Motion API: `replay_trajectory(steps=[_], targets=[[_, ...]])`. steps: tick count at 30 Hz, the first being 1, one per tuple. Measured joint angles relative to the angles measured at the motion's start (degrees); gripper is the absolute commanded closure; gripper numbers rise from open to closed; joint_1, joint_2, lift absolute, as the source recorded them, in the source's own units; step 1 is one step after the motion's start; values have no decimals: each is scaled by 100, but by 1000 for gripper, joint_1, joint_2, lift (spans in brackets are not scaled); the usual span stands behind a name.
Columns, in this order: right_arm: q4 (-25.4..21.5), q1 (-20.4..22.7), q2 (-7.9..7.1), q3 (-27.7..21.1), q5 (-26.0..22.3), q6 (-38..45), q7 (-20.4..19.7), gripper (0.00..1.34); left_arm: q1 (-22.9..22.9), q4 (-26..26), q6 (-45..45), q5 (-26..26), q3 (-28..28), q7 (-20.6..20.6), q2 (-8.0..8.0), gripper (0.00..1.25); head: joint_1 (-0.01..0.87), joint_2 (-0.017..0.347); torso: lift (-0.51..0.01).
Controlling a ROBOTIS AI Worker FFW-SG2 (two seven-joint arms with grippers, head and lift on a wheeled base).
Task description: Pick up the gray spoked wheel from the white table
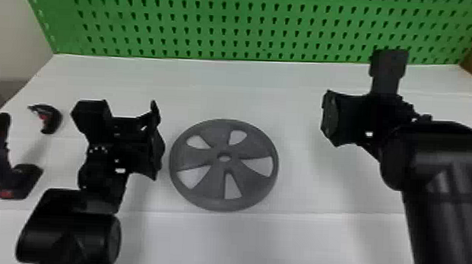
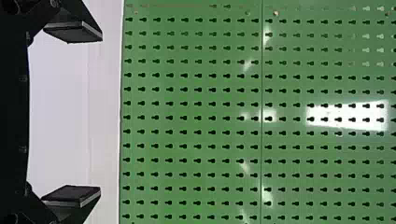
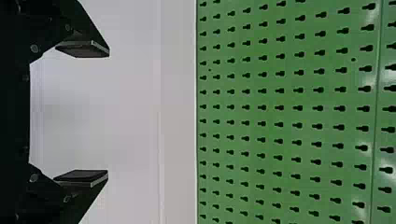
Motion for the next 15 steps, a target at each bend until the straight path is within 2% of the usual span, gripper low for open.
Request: replay_trajectory(steps=[8,15], targets=[[37,-707,-105,31,-37,1443,0,351,-18,0,23,-10,-29,0,-2,127,770,48,-106],[390,-1280,-139,82,1,2306,0,351,-31,0,37,-30,-58,0,0,127,770,48,-106]])
